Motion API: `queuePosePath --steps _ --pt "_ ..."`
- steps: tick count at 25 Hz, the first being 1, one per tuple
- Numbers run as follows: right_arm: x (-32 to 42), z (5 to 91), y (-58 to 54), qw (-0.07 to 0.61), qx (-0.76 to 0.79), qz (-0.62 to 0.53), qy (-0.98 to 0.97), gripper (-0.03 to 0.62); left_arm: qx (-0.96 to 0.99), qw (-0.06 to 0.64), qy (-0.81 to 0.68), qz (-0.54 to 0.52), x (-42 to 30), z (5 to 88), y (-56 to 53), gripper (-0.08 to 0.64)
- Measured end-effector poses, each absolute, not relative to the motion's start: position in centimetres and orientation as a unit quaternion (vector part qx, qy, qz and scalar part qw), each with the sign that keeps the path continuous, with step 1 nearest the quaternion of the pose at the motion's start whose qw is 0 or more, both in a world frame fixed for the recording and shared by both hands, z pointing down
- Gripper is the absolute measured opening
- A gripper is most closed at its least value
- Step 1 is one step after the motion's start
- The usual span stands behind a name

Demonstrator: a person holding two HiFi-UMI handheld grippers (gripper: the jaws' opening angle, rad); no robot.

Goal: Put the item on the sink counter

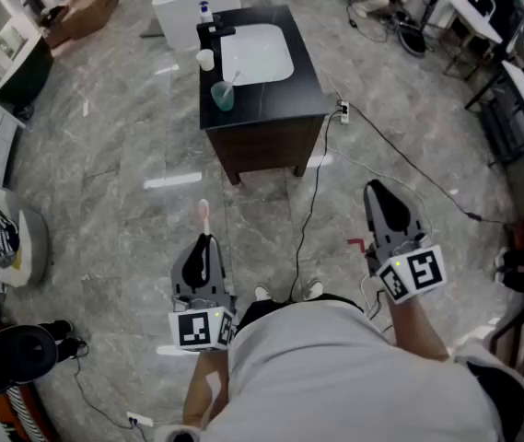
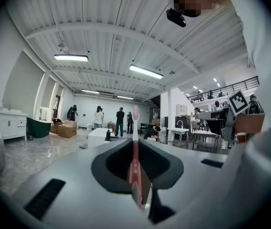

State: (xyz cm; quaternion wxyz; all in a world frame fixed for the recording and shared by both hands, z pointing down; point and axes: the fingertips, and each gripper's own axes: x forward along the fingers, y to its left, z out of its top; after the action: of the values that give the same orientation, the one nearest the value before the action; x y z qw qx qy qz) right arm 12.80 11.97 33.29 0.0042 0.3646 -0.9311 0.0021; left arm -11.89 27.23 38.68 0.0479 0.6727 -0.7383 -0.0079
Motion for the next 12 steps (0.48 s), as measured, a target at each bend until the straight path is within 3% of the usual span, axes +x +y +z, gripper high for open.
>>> queuePosePath --steps 12 --pt "12.35 33.40 12.50 0.008 0.350 0.000 -0.937 0.055 0.667 0.050 -0.744 -0.015 -11.59 38.98 28.15 0.038"
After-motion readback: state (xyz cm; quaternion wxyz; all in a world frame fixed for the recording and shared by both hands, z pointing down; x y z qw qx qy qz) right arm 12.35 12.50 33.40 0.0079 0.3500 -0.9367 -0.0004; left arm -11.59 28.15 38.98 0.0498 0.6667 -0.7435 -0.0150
